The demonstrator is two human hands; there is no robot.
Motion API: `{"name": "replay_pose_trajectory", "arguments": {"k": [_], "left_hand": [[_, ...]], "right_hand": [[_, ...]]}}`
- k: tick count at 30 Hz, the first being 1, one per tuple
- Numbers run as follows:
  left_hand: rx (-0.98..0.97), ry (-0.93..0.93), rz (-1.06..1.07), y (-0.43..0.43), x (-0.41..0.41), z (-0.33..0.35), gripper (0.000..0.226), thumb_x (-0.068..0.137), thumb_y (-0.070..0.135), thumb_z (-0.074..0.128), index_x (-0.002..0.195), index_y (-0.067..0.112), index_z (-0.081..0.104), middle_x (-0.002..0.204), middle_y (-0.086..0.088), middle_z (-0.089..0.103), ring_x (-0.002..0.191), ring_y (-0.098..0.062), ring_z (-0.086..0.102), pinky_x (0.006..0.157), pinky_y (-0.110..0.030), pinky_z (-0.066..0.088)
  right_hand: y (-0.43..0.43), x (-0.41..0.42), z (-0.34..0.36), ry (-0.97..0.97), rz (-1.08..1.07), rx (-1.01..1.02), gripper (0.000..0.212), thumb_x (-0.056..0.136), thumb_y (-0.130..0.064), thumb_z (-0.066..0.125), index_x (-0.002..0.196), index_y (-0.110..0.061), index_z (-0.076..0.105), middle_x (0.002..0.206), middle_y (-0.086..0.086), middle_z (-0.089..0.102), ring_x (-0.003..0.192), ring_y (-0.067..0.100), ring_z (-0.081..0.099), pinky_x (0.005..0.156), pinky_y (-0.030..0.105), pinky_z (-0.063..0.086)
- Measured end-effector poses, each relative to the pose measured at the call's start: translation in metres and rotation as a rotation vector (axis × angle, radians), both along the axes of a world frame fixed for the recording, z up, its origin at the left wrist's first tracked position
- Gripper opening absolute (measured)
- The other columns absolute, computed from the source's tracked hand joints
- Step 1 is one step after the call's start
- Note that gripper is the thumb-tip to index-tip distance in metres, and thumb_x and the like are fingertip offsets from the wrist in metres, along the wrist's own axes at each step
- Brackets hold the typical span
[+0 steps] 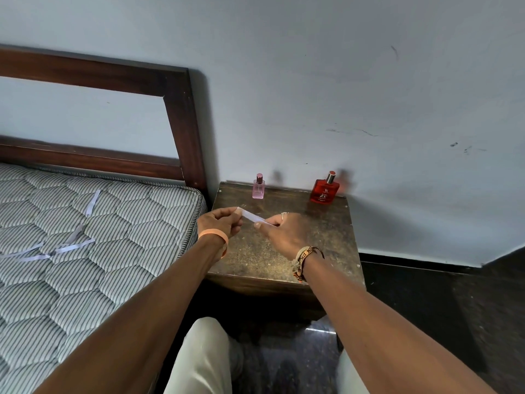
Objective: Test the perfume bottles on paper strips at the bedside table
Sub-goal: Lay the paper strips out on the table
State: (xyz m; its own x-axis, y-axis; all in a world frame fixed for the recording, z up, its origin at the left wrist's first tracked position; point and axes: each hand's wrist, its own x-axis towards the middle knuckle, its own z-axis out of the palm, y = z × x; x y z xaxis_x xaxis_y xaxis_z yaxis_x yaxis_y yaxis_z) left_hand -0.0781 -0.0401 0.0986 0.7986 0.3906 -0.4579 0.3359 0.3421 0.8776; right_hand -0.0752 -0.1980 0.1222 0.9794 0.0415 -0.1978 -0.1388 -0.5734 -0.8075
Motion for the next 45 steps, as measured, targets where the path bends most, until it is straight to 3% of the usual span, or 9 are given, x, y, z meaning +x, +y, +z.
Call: {"name": "replay_pose_trajectory", "arguments": {"k": [7, 10, 13, 18, 29, 34, 37, 42, 45], "left_hand": [[-0.026, -0.015, 0.041, -0.001, -0.003, -0.004, 0.008, 0.08, 0.007, 0.073, 0.088, 0.005, 0.071, 0.077, -0.01, 0.07, 0.066, -0.015, 0.065, 0.071, -0.028, 0.058], [-0.003, -0.016, 0.023, -0.002, -0.003, -0.005, 0.01, 0.08, 0.007, 0.073, 0.089, 0.004, 0.072, 0.076, -0.01, 0.07, 0.066, -0.015, 0.065, 0.069, -0.028, 0.057], [0.019, -0.013, 0.031, -0.002, -0.003, -0.007, 0.012, 0.081, 0.008, 0.073, 0.091, 0.003, 0.072, 0.077, -0.01, 0.07, 0.066, -0.015, 0.065, 0.068, -0.027, 0.058], [0.042, -0.001, 0.056, 0.002, -0.004, -0.009, 0.01, 0.081, 0.009, 0.073, 0.09, 0.005, 0.072, 0.079, -0.012, 0.071, 0.067, -0.016, 0.065, 0.069, -0.027, 0.06], [0.064, 0.002, 0.02, 0.0, -0.004, -0.015, 0.006, 0.079, 0.009, 0.075, 0.085, 0.008, 0.073, 0.075, -0.009, 0.071, 0.066, -0.015, 0.065, 0.069, -0.028, 0.059], [0.05, 0.025, 0.066, 0.0, -0.002, -0.015, 0.009, 0.08, 0.009, 0.074, 0.089, 0.007, 0.073, 0.076, -0.009, 0.071, 0.065, -0.015, 0.065, 0.066, -0.026, 0.057], [-0.019, 0.043, 0.113, 0.002, -0.003, -0.018, 0.01, 0.079, 0.008, 0.074, 0.089, 0.006, 0.072, 0.074, -0.009, 0.071, 0.063, -0.015, 0.065, 0.062, -0.024, 0.056], [-0.283, 0.009, 0.147, -0.008, -0.012, -0.011, 0.006, 0.081, 0.002, 0.071, 0.086, 0.005, 0.069, 0.076, -0.009, 0.07, 0.064, -0.017, 0.064, 0.064, -0.026, 0.057], [-0.43, -0.039, 0.11, -0.009, -0.021, -0.007, 0.007, 0.085, 0.001, 0.06, 0.088, 0.005, 0.066, 0.079, -0.014, 0.066, 0.056, -0.015, 0.066, 0.058, -0.022, 0.058]], "right_hand": [[0.015, -0.002, -0.015, 0.006, 0.072, -0.028, 0.027, 0.096, -0.031, 0.059, 0.084, -0.014, 0.076, 0.073, 0.007, 0.073, 0.069, 0.029, 0.069, 0.062, 0.041, 0.055], [0.02, -0.006, -0.025, -0.081, 0.082, -0.184, 0.025, 0.1, -0.032, 0.053, 0.088, -0.021, 0.072, 0.074, 0.006, 0.066, 0.066, 0.026, 0.059, 0.048, 0.029, 0.037], [0.018, -0.01, -0.02, -0.202, -0.026, -0.222, 0.014, 0.093, -0.027, 0.063, 0.094, -0.023, 0.076, 0.075, -0.001, 0.065, 0.068, 0.016, 0.054, 0.048, 0.02, 0.026], [0.011, -0.008, -0.012, -0.14, -0.259, -0.061, 0.014, 0.074, -0.034, 0.084, 0.076, -0.022, 0.076, 0.067, -0.01, 0.069, 0.058, 0.004, 0.061, 0.047, 0.015, 0.035], [0.016, -0.009, -0.034, -0.18, -0.094, -0.32, 0.028, 0.096, -0.04, 0.056, 0.101, -0.019, 0.073, 0.091, 0.002, 0.061, 0.072, 0.013, 0.051, 0.047, 0.019, 0.024], [0.017, -0.02, -0.02, -0.224, -0.241, -0.056, 0.017, 0.082, -0.035, 0.075, 0.088, -0.021, 0.08, 0.072, -0.005, 0.069, 0.064, 0.012, 0.062, 0.049, 0.019, 0.04], [0.026, -0.031, -0.02, -0.297, -0.257, -0.083, 0.018, 0.079, -0.038, 0.078, 0.086, -0.021, 0.078, 0.099, -0.004, 0.057, 0.09, 0.013, 0.055, 0.06, 0.014, 0.041], [0.055, -0.056, -0.022, -0.384, -0.118, -0.293, 0.038, 0.09, -0.046, 0.06, 0.099, -0.011, 0.074, 0.112, 0.006, 0.051, 0.104, 0.022, 0.046, 0.089, 0.041, 0.047], [0.072, -0.066, -0.019, -0.449, -0.015, -0.237, 0.027, 0.095, -0.033, 0.058, 0.104, -0.013, 0.073, 0.104, 0.008, 0.056, 0.097, 0.026, 0.052, 0.088, 0.046, 0.048]]}}
